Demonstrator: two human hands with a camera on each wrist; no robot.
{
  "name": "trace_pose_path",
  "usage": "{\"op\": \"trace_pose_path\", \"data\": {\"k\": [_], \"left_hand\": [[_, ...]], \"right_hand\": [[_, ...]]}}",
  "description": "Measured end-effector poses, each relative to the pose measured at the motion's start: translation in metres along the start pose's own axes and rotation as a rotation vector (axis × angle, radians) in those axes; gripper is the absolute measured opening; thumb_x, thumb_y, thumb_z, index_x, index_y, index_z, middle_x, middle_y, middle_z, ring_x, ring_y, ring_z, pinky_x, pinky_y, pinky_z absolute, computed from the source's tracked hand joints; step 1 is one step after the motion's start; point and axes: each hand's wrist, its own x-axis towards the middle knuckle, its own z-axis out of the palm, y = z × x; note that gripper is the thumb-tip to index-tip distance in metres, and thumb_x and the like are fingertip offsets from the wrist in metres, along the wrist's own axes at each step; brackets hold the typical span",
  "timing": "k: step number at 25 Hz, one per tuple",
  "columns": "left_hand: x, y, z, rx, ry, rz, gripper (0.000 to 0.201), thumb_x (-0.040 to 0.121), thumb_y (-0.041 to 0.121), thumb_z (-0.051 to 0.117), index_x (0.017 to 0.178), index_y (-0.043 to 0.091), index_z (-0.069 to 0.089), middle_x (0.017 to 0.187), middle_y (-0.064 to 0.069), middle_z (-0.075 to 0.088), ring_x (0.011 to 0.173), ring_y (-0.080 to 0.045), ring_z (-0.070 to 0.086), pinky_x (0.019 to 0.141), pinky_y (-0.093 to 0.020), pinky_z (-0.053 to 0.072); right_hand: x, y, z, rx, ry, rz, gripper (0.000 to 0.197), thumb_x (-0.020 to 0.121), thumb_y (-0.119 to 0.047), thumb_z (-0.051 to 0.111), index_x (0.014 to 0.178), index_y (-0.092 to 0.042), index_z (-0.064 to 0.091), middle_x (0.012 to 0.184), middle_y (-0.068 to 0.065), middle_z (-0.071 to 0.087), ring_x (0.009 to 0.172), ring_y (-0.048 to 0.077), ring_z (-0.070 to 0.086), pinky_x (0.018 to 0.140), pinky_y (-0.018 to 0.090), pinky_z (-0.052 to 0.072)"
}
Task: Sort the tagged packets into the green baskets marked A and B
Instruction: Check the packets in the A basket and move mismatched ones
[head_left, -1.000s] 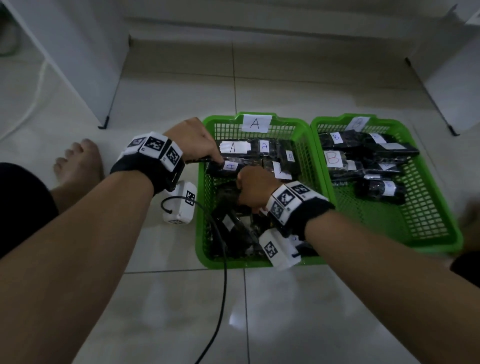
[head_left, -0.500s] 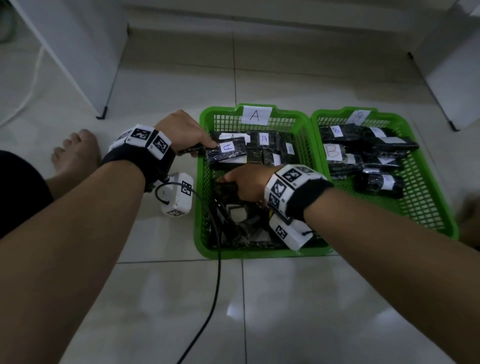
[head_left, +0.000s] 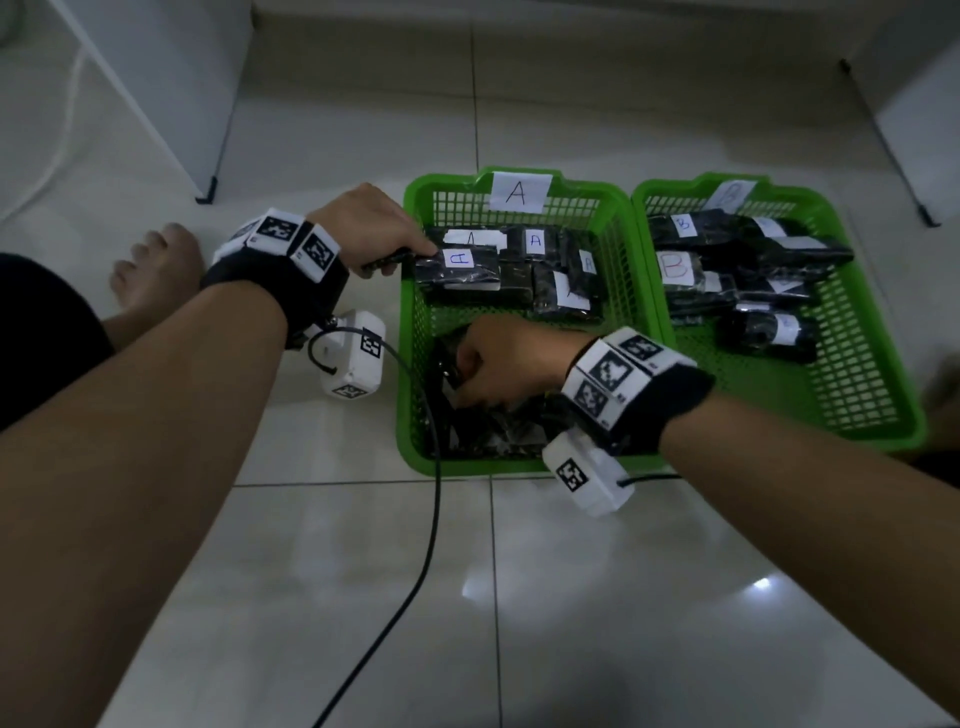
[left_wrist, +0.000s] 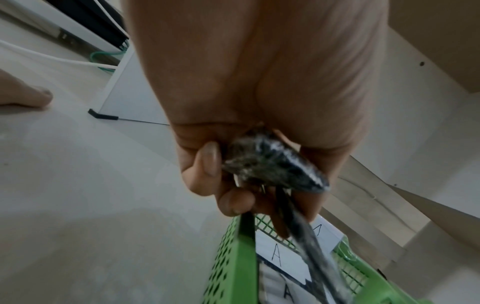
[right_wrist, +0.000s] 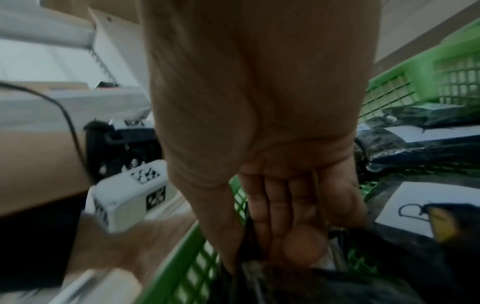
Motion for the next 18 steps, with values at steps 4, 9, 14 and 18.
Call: {"op": "trace_pose_path", "data": {"k": [4,9,14,18], "left_hand": [[0.001,0.006,-0.002,-0.140,-0.027,0.015,0.024,0.088,0.032,0.065,0.091,0.011,0.076,0.077,-0.025,0.066,0.069,-0.027,0.056,0.046,-0.022,0.040],[-0.005,0.034,0.010,-0.150,-0.213,-0.012,0.032,0.095,0.026,0.059,0.107,-0.002,0.068,0.096,-0.018,0.075,0.078,-0.035,0.072,0.041,-0.022,0.047],[-0.006,0.045,0.037,0.156,-0.436,-0.011,0.021,0.090,0.020,0.068,0.102,0.003,0.071,0.106,-0.014,0.072,0.091,-0.028,0.074,0.064,-0.036,0.063],[-0.003,0.044,0.065,0.427,-0.388,-0.021,0.031,0.086,0.035,0.069,0.096,0.006,0.074,0.109,-0.012,0.068,0.091,-0.028,0.071,0.073,-0.040,0.062]], "right_hand": [[-0.022,0.038,-0.034,0.476,0.078,0.088,0.019,0.090,-0.023,0.066,0.090,-0.004,0.071,0.081,0.011,0.072,0.068,0.021,0.067,0.063,0.032,0.053],[-0.056,0.093,-0.056,1.238,-0.021,0.147,0.044,0.099,-0.019,0.037,0.117,0.017,0.058,0.107,0.039,0.068,0.091,0.045,0.072,0.078,0.047,0.062],[-0.067,0.114,-0.061,1.185,0.129,0.151,0.022,0.093,-0.020,0.060,0.103,0.000,0.064,0.091,0.018,0.069,0.074,0.029,0.066,0.066,0.039,0.058],[-0.063,0.117,-0.059,0.932,0.386,0.120,0.029,0.068,-0.019,0.088,0.079,-0.019,0.060,0.083,0.005,0.065,0.072,0.017,0.061,0.057,0.027,0.045]]}}
